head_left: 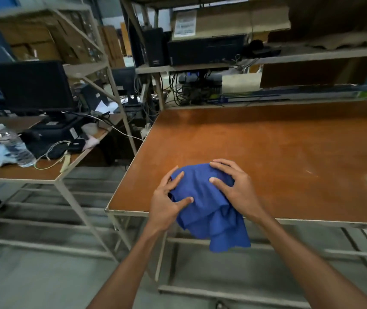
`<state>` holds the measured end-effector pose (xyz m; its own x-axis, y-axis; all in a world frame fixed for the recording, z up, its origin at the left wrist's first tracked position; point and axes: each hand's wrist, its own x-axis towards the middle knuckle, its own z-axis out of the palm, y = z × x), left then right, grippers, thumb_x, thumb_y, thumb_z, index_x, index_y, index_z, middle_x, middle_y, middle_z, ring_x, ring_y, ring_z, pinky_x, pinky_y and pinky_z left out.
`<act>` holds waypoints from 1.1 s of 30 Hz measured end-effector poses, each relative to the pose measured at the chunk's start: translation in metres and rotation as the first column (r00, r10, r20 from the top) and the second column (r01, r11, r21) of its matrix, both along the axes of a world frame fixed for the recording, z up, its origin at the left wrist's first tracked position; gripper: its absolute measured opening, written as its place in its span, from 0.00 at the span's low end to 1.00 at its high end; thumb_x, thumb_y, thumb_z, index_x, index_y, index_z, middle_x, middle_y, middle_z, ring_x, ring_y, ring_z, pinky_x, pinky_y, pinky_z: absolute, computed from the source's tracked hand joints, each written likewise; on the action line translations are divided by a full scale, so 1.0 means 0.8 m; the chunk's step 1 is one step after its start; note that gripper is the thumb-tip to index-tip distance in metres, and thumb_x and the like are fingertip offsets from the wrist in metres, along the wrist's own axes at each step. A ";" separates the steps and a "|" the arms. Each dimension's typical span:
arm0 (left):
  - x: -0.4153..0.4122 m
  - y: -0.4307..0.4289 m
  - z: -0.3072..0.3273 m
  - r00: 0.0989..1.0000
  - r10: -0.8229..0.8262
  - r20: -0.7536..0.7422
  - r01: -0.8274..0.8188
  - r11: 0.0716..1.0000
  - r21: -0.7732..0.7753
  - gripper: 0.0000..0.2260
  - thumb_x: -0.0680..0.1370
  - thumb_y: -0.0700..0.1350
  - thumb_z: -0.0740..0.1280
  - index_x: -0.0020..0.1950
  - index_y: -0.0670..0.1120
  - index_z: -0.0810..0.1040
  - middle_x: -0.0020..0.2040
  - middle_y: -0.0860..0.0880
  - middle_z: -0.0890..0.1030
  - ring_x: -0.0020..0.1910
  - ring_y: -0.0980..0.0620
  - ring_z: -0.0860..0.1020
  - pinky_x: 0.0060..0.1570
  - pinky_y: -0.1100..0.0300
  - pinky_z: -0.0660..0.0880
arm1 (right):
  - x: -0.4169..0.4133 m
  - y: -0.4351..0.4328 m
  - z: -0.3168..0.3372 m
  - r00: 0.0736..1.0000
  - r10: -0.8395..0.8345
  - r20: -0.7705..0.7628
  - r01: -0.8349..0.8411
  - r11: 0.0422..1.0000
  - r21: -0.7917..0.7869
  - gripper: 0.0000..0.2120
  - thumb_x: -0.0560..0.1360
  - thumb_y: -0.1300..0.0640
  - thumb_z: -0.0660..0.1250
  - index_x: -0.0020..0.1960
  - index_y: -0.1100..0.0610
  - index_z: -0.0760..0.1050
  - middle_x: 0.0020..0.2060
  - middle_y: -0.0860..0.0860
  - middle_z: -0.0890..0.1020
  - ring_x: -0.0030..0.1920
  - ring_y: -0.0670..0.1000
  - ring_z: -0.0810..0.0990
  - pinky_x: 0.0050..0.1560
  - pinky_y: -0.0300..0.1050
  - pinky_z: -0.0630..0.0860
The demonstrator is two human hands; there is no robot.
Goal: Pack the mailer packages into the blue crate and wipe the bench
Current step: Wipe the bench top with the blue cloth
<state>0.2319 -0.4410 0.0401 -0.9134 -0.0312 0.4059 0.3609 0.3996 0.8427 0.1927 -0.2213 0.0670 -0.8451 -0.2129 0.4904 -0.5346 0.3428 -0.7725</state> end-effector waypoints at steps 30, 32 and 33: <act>-0.521 -0.168 -0.099 0.894 0.192 0.404 0.065 0.838 -0.541 0.26 0.76 0.59 0.66 0.70 0.49 0.71 0.67 0.50 0.75 0.66 0.48 0.74 0.68 0.48 0.70 | -0.562 -0.161 -0.093 0.982 -0.091 0.164 -0.073 0.621 0.781 0.30 0.80 0.38 0.55 0.78 0.49 0.56 0.79 0.53 0.50 0.76 0.62 0.53 0.73 0.63 0.53; -0.528 -0.191 -0.130 0.888 0.188 0.420 0.031 0.886 -0.462 0.22 0.77 0.56 0.63 0.69 0.49 0.72 0.64 0.49 0.78 0.66 0.45 0.75 0.66 0.44 0.70 | -0.567 -0.186 -0.106 0.983 -0.109 0.147 -0.055 0.592 0.804 0.32 0.79 0.35 0.52 0.78 0.48 0.55 0.80 0.52 0.50 0.78 0.62 0.49 0.75 0.65 0.47; -0.527 -0.195 -0.127 0.887 0.211 0.411 -0.003 0.892 -0.453 0.22 0.78 0.55 0.62 0.70 0.48 0.72 0.66 0.48 0.76 0.67 0.45 0.74 0.68 0.46 0.69 | -0.573 -0.204 -0.115 0.982 -0.112 0.152 -0.059 0.580 0.813 0.33 0.79 0.33 0.51 0.79 0.46 0.53 0.80 0.52 0.49 0.78 0.63 0.46 0.75 0.67 0.44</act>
